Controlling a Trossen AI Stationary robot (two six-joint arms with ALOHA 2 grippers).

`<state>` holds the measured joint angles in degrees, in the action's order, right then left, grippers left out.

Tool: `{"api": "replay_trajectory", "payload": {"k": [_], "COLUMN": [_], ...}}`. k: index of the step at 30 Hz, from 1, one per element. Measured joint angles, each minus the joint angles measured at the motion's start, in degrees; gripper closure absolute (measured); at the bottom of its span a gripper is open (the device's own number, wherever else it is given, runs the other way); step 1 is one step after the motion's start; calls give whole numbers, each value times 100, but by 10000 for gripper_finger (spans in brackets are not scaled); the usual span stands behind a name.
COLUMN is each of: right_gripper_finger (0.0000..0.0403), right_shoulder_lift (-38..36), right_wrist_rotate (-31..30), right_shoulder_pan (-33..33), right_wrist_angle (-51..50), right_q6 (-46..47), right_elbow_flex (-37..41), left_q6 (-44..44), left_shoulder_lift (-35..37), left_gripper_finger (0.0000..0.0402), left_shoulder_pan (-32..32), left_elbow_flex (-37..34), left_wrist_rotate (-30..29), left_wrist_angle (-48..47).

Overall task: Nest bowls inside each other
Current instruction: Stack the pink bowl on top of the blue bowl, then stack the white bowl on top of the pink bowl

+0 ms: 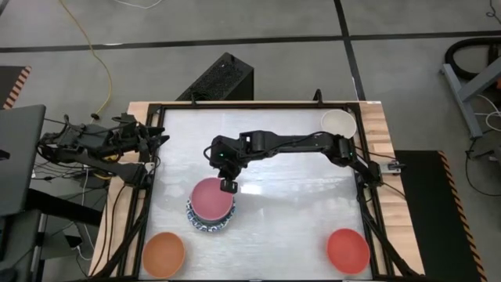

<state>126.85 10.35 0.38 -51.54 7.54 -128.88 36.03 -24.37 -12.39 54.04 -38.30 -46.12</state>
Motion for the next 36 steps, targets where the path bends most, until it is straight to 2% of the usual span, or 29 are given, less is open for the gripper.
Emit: {"api": "replay_trajectory", "payload": {"k": [6, 10, 17, 18, 21, 25, 29, 30, 34, 36], "right_gripper_finger": [387, 385, 385, 385, 385, 384, 375, 369, 333, 314], "right_shoulder_lift": [-2, 4, -167, -263, -603, -1166, -1595, -1696, -2666, -3234], "right_wrist_rotate": [24, 244, 127, 17, -819, -1944, -2755, -2927, -3023, -2993], "right_shoulder_pan": [-4, 0, -113, -146, -270, -546, -1080, -1225, -1743, -2061], "right_wrist_angle": [207, 357, 373, 278, -343, -1705, -3686, -3893, -3121, -3057], "right_q6": [59, 108, 251, 269, 426, 712, 1772, 1993, 2061, 2208], "right_elbow_flex": [324, 476, 520, 518, 514, 512, 562, 697, 2072, 2807], "left_q6": [22, 22, -4, -4, 10, 54, 66, 72, 80, 88], "left_shoulder_lift": [1, 0, -1, 1, -1, -1, -2, 0, 1, -2], "left_gripper_finger": [178, 178, 178, 178, 178, 178, 178, 178, 178, 178], "left_shoulder_pan": [1, -1, 1, 0, -1, 0, 1, 1, 1, 0], "left_elbow_flex": [0, 0, 0, 0, 0, -2, -2, -2, -2, -2], "left_wrist_rotate": [0, 1, 0, 0, 12, 156, 201, 205, 289, 353], "left_wrist_angle": [2, 2, 2, 2, 2, 4, 6, 6, 6, 8]}}
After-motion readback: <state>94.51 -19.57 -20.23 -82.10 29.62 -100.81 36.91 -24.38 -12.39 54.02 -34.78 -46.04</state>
